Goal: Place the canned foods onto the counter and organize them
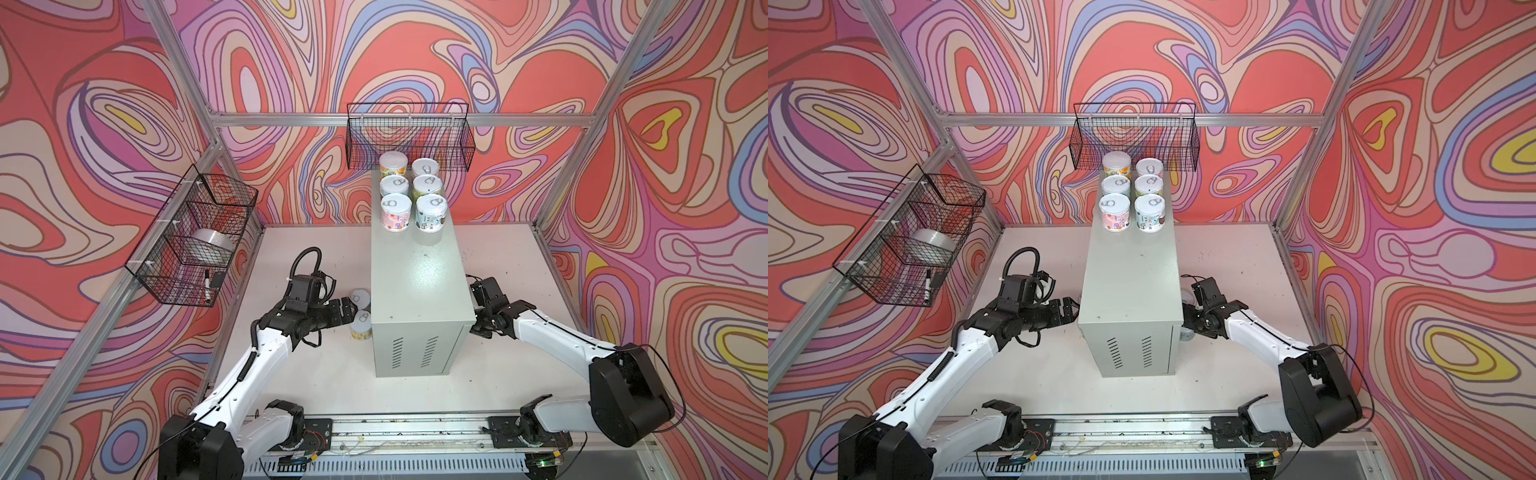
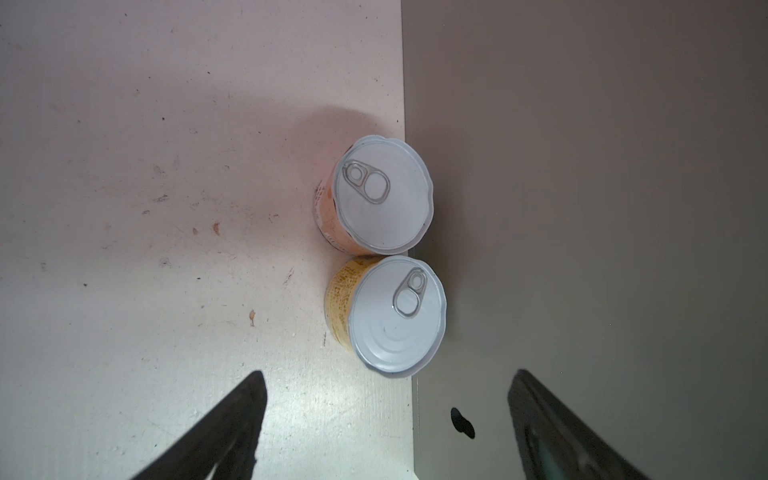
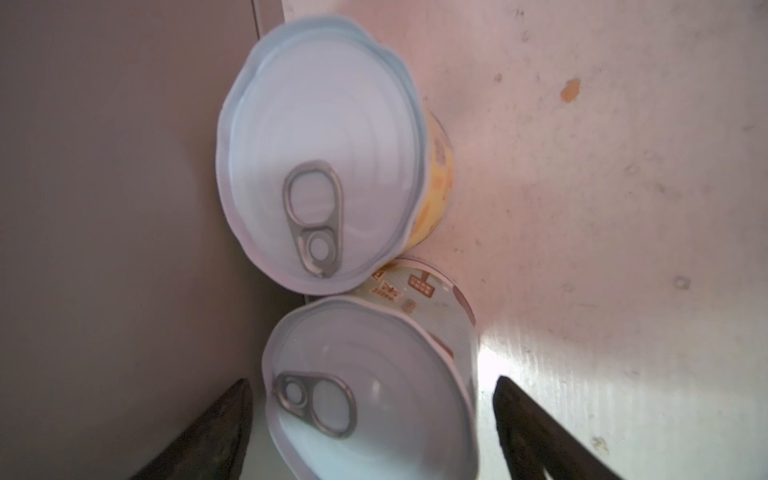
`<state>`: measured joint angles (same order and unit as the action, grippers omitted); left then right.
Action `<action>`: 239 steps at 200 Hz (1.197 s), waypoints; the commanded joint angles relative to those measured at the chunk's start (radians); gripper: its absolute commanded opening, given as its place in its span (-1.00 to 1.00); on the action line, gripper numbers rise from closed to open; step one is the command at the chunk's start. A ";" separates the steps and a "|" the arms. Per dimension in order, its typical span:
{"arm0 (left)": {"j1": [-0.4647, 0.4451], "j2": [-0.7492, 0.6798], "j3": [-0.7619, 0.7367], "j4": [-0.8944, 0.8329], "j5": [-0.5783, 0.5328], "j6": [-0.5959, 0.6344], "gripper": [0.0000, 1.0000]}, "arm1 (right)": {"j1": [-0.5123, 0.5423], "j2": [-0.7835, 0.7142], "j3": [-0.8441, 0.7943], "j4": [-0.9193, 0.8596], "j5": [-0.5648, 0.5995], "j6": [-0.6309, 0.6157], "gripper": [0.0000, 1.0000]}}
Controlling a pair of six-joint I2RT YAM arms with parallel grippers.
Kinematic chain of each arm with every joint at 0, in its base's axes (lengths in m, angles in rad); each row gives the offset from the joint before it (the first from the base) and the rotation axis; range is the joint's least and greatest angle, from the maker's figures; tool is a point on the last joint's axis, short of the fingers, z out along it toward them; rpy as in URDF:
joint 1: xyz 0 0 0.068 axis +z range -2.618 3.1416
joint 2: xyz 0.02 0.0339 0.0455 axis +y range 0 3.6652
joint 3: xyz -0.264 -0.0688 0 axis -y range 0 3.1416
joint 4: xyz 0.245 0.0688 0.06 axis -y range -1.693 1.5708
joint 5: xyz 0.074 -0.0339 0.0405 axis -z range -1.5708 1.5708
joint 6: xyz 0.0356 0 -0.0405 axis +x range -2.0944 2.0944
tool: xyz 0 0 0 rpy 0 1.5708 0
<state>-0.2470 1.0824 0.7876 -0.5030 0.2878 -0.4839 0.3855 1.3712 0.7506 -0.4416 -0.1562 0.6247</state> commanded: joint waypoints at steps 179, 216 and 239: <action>0.002 0.048 0.056 0.084 -0.039 -0.010 0.80 | 0.011 -0.157 -0.005 -0.062 0.193 0.070 0.80; 0.002 0.020 0.042 0.078 -0.052 -0.008 0.82 | 0.046 -0.108 0.032 -0.057 0.197 0.017 0.90; 0.002 0.014 0.027 0.084 -0.047 -0.012 0.81 | 0.087 -0.049 0.073 -0.084 0.232 -0.006 0.92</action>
<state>-0.2470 1.1172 0.8192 -0.4160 0.2535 -0.5011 0.4343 1.2713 0.7719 -0.5114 0.0479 0.6640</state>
